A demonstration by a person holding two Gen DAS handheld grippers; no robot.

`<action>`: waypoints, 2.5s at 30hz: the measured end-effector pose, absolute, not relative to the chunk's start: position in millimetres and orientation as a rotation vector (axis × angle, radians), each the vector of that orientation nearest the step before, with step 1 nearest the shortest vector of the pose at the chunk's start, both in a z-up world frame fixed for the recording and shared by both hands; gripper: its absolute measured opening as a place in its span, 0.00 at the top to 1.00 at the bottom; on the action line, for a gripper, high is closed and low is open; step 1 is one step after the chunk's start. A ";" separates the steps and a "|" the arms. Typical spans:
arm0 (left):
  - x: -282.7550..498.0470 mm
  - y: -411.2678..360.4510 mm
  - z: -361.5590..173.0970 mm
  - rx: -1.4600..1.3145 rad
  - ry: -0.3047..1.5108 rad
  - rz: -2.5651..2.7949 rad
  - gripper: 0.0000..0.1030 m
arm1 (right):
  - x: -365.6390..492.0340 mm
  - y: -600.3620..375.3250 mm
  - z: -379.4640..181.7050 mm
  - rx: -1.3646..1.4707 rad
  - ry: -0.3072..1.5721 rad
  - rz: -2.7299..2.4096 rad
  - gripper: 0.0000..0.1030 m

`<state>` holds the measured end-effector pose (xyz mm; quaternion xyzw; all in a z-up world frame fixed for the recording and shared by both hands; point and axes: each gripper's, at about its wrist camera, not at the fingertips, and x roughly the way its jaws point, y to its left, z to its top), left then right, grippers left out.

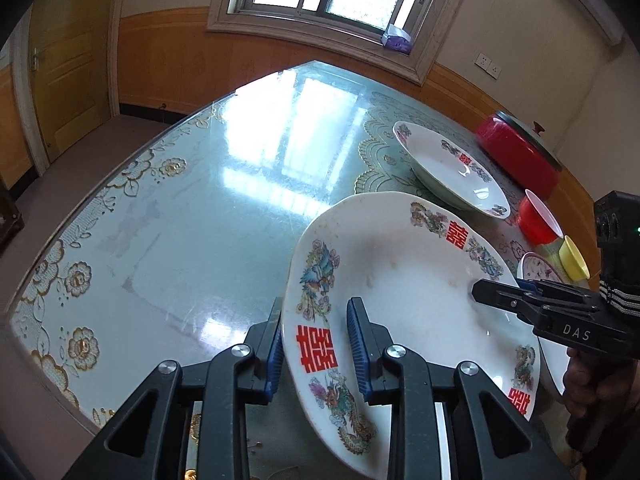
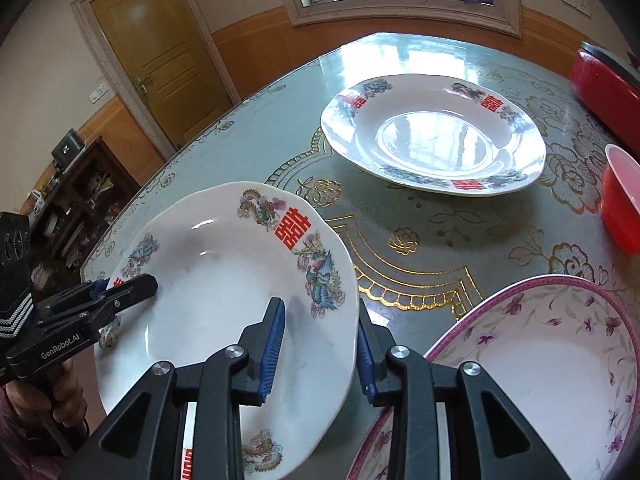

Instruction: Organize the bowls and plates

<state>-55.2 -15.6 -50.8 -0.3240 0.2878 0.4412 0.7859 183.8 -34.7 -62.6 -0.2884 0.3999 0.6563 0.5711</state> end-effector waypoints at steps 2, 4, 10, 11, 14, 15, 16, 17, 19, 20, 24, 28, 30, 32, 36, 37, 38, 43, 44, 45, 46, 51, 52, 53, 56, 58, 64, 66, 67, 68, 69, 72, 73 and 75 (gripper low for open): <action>-57.5 -21.6 -47.0 -0.668 0.618 0.960 0.68 | 181.0 -35.0 -62.4 -0.732 0.919 1.557 0.65; -58.8 -27.3 -46.4 -0.650 0.624 0.956 0.68 | 178.8 -36.0 -62.4 -0.792 0.892 1.582 0.65; -56.7 -43.1 -58.8 -0.651 0.643 0.937 0.69 | 174.9 -39.4 -63.9 -0.817 0.844 1.615 0.66; -58.8 -42.9 -59.3 -0.671 0.629 0.937 0.72 | 175.1 -40.2 -64.1 -0.808 0.839 1.608 0.67; -64.4 -43.5 -55.5 -0.709 0.590 0.947 0.76 | 179.9 -39.8 -63.1 -0.768 0.874 1.607 0.70; -64.0 -44.8 -52.8 -0.697 0.588 0.954 0.76 | 179.0 -39.2 -62.9 -0.763 0.876 1.611 0.70; -63.5 -45.1 -51.0 -0.695 0.584 0.958 0.76 | 178.8 -40.0 -61.6 -0.759 0.875 1.614 0.70; -63.0 -45.1 -49.9 -0.697 0.583 0.957 0.76 | 178.4 -40.0 -60.7 -0.754 0.872 1.617 0.70; -62.0 -45.6 -48.0 -0.702 0.579 0.952 0.75 | 180.8 -41.9 -57.9 -0.736 0.873 1.613 0.71; -60.8 -46.0 -46.2 -0.698 0.574 0.947 0.75 | 182.2 -43.6 -56.7 -0.728 0.871 1.613 0.71; -52.8 -48.0 -38.8 -0.656 0.575 0.938 0.75 | 187.7 -52.7 -52.4 -0.693 0.860 1.605 0.71; -39.4 -50.0 -27.7 -0.601 0.575 0.911 0.75 | 196.9 -65.0 -41.5 -0.646 0.836 1.572 0.71; -28.9 -49.9 -21.3 -0.578 0.575 0.880 0.75 | 204.7 -73.6 -34.4 -0.616 0.822 1.541 0.71; -16.3 -49.9 -15.7 -0.555 0.574 0.842 0.75 | 214.3 -84.1 -27.9 -0.582 0.814 1.505 0.71; 14.8 -51.4 -7.1 -0.507 0.584 0.751 0.75 | 239.0 -112.6 -17.9 -0.519 0.817 1.430 0.71; 23.4 -52.0 -6.0 -0.500 0.588 0.725 0.75 | 245.5 -119.5 -16.4 -0.504 0.821 1.405 0.71; 31.9 -53.6 -5.4 -0.491 0.592 0.701 0.74 | 251.8 -126.3 -15.0 -0.491 0.824 1.381 0.71; 73.5 -61.5 -7.6 -0.462 0.621 0.586 0.74 | 281.6 -161.5 -10.5 -0.450 0.831 1.266 0.71; 81.4 -62.9 -8.8 -0.461 0.627 0.566 0.73 | 286.3 -168.0 -10.4 -0.447 0.832 1.246 0.71; 89.1 -64.4 -9.7 -0.457 0.633 0.547 0.73 | 291.7 -173.8 -9.9 -0.444 0.834 1.228 0.71; 96.0 -65.9 -11.5 -0.456 0.640 0.532 0.73 | 295.9 -179.1 -10.2 -0.441 0.837 1.211 0.71; 123.7 -74.5 -21.4 -0.460 0.674 0.481 0.72 | 312.7 -196.4 -13.9 -0.455 0.844 1.148 0.71; 127.5 -76.4 -24.8 -0.464 0.680 0.475 0.72 | 315.2 -198.4 -14.8 -0.460 0.843 1.139 0.71; 130.7 -76.8 -27.5 -0.471 0.687 0.472 0.72 | 316.6 -200.0 -16.2 -0.467 0.843 1.132 0.71; 139.3 -78.6 -33.2 -0.479 0.704 0.470 0.72 | 321.1 -203.3 -20.8 -0.490 0.842 1.118 0.71; 143.3 -80.4 -35.7 -0.473 0.722 0.481 0.72 | 322.7 -202.3 -24.2 -0.513 0.837 1.108 0.71; 150.1 -91.8 -34.9 -0.438 0.715 0.461 0.73 | 307.5 -196.1 -22.3 -0.563 0.775 1.206 0.84; 152.6 -91.3 -38.8 -0.449 0.733 0.471 0.72 | 301.1 -189.3 -25.9 -0.607 0.763 1.210 0.84; 151.4 -89.5 -41.6 -0.469 0.735 0.469 0.72 | 300.9 -188.1 -28.1 -0.604 0.775 1.218 0.84; 150.0 -88.4 -43.0 -0.468 0.744 0.483 0.74 | 300.6 -187.7 -30.2 -0.604 0.781 1.224 0.84; 148.1 -87.6 -42.4 -0.464 0.739 0.498 0.74 | 300.6 -187.2 -32.8 -0.610 0.787 1.227 0.84; 143.5 -84.7 -41.4 -0.485 0.730 0.505 0.75 | 303.5 -186.6 -40.2 -0.605 0.818 1.224 0.84; 143.2 -86.1 -40.8 -0.478 0.730 0.511 0.75 | 303.2 -186.3 -41.7 -0.605 0.824 1.226 0.84; 144.1 -89.0 -39.4 -0.465 0.731 0.518 0.75 | 301.9 -184.5 -44.3 -0.609 0.838 1.240 0.84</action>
